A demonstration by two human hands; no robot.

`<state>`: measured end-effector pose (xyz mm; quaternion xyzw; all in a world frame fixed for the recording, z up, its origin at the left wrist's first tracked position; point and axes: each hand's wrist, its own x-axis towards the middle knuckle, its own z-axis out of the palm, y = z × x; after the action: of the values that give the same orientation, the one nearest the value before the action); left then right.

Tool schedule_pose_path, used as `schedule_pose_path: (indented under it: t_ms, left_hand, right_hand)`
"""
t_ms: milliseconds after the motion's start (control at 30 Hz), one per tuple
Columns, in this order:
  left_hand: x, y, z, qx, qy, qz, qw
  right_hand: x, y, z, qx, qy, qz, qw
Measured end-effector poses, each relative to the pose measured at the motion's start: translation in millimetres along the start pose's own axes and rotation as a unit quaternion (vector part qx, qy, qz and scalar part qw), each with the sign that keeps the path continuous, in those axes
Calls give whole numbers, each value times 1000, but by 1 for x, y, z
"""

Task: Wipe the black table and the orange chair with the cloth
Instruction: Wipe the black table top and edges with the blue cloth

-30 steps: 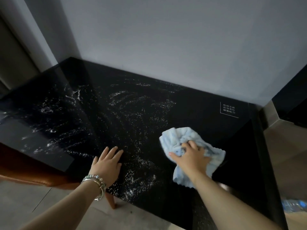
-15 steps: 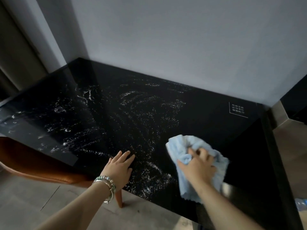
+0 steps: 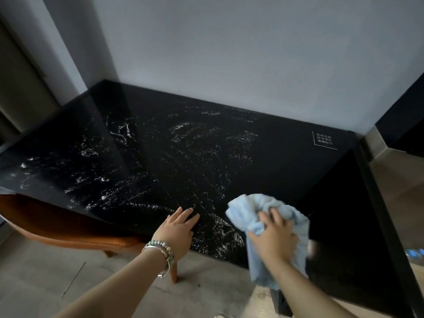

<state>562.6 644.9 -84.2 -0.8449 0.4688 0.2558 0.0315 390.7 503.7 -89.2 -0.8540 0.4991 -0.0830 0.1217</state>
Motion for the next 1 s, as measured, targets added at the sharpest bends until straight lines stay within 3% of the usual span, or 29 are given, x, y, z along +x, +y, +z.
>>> schedule_pose_path:
  t_ms: [67,133,267,333,400,500,567,600,700,767,833,933,1000]
  left_hand:
    - [-1,-2,1,23,9,2,1000]
    - [-3,-5,-1,54,10,8,998]
    - [-10,-19,-5,65,-5,-9,998]
    - [-15,-22,-3,60,-8,-23,998]
    - [-19,-24,0,47,-11,-32,998]
    - [-22,-28,3,33,-9,-38,999]
    - [-24,-31,1,39,-7,-36,999]
    - [-24,-33,-1,44,-12,-33,998]
    - [-28,-36,-3,37,-19,-28,999]
    - [-29,-37,-1,27,-19,-24,999]
    - [-27,-39,1,19,-16,-21,999]
    - [-23,-44,8,34,-9,-9,999]
    - [-23,-46,8,45,-23,-6,999]
  right_hand:
    - [-20,-20,9,0,-8,-108,994]
    - [-16,-21,9,-27,27,-138,990]
    - [12,14,-4,-30,3,83,996]
    - [6,9,-2,-47,10,108,993]
    - [-13,-18,10,-16,22,35,999]
    - [-46,-49,24,15,8,-189,982]
    - [-43,-46,23,-12,8,-238,971]
    - [-34,-38,19,-15,30,-208,978]
    - [-15,-11,9,-1,37,-3,999]
    - [-21,-17,8,-7,36,27,999]
    - [-41,-41,16,12,18,-51,998]
    - [-62,-59,34,29,13,-262,964]
    - [-46,-47,28,12,7,-276,961]
